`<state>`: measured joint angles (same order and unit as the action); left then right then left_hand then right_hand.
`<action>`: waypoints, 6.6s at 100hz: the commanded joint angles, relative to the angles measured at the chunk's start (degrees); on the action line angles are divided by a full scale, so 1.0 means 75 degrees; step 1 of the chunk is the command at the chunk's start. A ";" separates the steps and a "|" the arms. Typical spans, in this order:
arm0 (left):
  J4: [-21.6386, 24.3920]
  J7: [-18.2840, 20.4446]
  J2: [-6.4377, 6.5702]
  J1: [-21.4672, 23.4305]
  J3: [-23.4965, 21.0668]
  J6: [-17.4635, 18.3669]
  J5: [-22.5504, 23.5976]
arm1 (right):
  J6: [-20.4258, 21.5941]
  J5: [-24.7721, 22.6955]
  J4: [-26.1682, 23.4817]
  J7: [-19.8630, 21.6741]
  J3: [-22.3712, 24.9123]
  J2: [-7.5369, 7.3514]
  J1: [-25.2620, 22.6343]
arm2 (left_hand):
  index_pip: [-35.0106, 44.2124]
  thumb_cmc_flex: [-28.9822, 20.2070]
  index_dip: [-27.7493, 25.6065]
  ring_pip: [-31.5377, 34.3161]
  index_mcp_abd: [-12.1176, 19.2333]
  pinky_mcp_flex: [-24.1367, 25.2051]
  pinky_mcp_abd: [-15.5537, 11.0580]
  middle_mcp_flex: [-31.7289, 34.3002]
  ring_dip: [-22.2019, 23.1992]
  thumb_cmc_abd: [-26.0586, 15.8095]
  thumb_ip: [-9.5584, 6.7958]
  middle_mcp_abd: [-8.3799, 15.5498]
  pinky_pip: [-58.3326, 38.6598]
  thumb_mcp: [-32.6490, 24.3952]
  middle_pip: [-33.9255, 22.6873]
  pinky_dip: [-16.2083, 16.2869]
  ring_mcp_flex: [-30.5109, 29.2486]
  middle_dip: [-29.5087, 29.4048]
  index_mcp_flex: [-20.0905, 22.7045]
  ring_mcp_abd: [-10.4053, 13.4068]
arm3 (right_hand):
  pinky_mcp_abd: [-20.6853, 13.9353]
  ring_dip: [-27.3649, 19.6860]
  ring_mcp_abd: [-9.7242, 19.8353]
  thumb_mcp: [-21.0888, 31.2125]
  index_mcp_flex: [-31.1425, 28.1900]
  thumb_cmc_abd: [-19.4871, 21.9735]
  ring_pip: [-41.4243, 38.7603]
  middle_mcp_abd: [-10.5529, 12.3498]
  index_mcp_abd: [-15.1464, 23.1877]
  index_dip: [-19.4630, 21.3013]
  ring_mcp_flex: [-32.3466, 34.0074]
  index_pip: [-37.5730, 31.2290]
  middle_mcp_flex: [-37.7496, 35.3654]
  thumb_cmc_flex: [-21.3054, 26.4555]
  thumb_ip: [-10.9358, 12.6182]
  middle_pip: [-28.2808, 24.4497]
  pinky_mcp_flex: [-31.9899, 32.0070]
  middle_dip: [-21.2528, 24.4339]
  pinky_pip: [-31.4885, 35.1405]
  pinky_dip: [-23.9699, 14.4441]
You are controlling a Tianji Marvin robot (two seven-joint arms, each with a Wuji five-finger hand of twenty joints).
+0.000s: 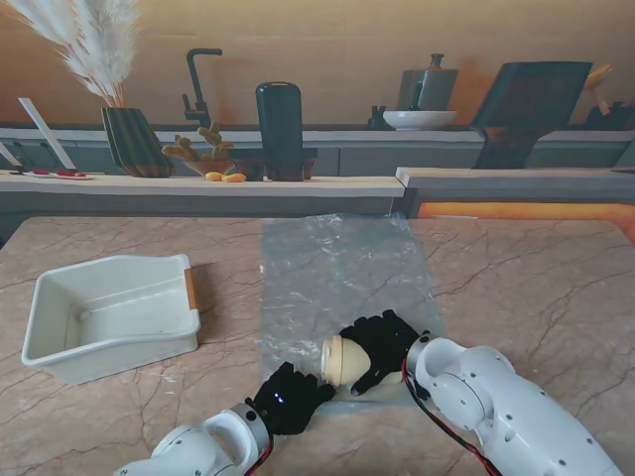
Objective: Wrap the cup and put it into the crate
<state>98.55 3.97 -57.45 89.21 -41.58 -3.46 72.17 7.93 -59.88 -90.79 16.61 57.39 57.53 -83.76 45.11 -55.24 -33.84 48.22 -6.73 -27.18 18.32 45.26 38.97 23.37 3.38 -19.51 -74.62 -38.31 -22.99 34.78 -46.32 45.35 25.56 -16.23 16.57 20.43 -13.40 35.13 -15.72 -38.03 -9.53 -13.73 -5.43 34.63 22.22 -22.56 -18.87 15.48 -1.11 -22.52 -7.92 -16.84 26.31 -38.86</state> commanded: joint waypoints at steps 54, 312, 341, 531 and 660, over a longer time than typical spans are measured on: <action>-0.0287 -0.1621 -0.0011 0.0275 -0.0418 0.1139 0.0250 | 0.0449 -0.0424 -0.0209 -0.0189 0.0350 -0.0006 -0.0252 | 0.1465 0.0093 0.0175 0.0679 0.0838 -0.0129 0.0046 0.1803 0.0345 0.1108 0.0543 0.1674 -0.0822 -0.0490 -0.0503 0.0429 -0.0505 0.0462 0.0596 0.0254 | 0.0162 -0.0066 -0.0022 -0.0051 0.0049 0.1738 0.0135 -0.0110 0.0386 -0.0076 -0.0202 0.0262 0.0106 -0.0549 -0.0203 0.0132 0.0087 0.0088 -0.0237 -0.0220; -0.0621 -0.2673 -0.0504 -0.0851 0.0144 -0.0499 -0.0436 | 0.1955 0.0510 -0.0665 -0.1930 0.2596 0.0293 -0.1253 | 0.2079 0.0472 0.0617 0.1391 0.0510 -0.1103 0.0008 0.2149 0.0368 0.1248 0.0790 0.1383 -0.1579 -0.0561 -0.1941 0.0272 -0.1508 -0.0015 0.1587 0.0395 | 0.0002 0.0632 0.0825 -0.1107 -0.1828 0.2877 -0.0710 0.0713 0.2331 -0.1898 0.1642 -0.3364 -0.2701 0.3925 -0.0173 -0.0285 -0.0465 -0.0311 -0.0084 0.0070; -0.0759 -0.2616 -0.0575 -0.0969 0.0205 -0.0762 -0.0668 | 0.2822 -0.0179 -0.1455 -0.3199 0.3154 0.0375 -0.2186 | 0.2084 0.0456 0.0597 0.1417 0.0483 -0.1096 0.0010 0.2129 0.0352 0.1241 0.0767 0.1375 -0.1600 -0.0574 -0.1994 0.0257 -0.1503 -0.0012 0.1580 0.0400 | -0.0193 0.0896 0.0876 -0.0463 -0.2059 0.2089 -0.1217 0.0658 0.1763 -0.1466 0.1909 -0.2373 -0.2787 0.3010 -0.0102 -0.0648 -0.0978 -0.0381 0.0382 -0.0092; -0.1396 -0.1496 -0.0984 -0.2266 0.1188 -0.2460 -0.2087 | 0.1877 -0.2793 -0.2135 -0.3390 0.2652 0.0019 -0.3048 | 0.1738 0.0197 0.0648 0.1392 0.0327 -0.0973 0.0109 0.2047 0.0300 0.0868 0.0677 0.1208 -0.1607 0.0059 -0.2043 0.0292 -0.1443 -0.0126 0.1701 0.0197 | -0.0252 0.0948 0.0289 -0.0203 -0.1578 0.1276 -0.1585 -0.0131 -0.0154 -0.0533 0.1856 0.0252 -0.1432 0.2040 0.0077 -0.0679 -0.1218 -0.0266 0.1597 0.0063; -0.0260 -0.3088 -0.0579 -0.0240 -0.0837 -0.0019 -0.0721 | 0.0365 0.0406 0.1262 0.0057 -0.0792 -0.0033 0.1188 | -0.2877 0.1715 0.1087 -0.3354 -0.0424 0.3031 -0.0152 -0.2083 -0.1212 -0.0794 -0.0048 0.0660 0.3713 0.3035 0.0824 -0.1174 0.2946 -0.2804 -0.0081 -0.0135 | -0.1392 0.2944 0.0911 0.2057 -0.1292 0.0977 -0.5355 0.0182 0.0759 0.0730 0.1834 -0.2356 -0.1176 0.3588 0.0285 -0.2950 -0.1469 -0.1708 0.5107 -0.1237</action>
<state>97.57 -19.38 -62.69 86.85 -48.45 -3.92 66.85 10.62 -56.30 -84.31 15.71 53.06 57.21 -74.37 26.89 -42.25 -27.04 25.80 -9.26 -6.17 18.67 32.59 31.47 17.17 5.51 -13.99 -50.28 -16.12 -18.93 27.97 -26.74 26.02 26.73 -18.51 9.94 38.40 -12.23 35.77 -18.04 -35.02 -37.76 -14.51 -18.14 37.96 33.20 -26.19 -27.58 30.44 -2.37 -43.02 -18.64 -28.21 60.87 -45.36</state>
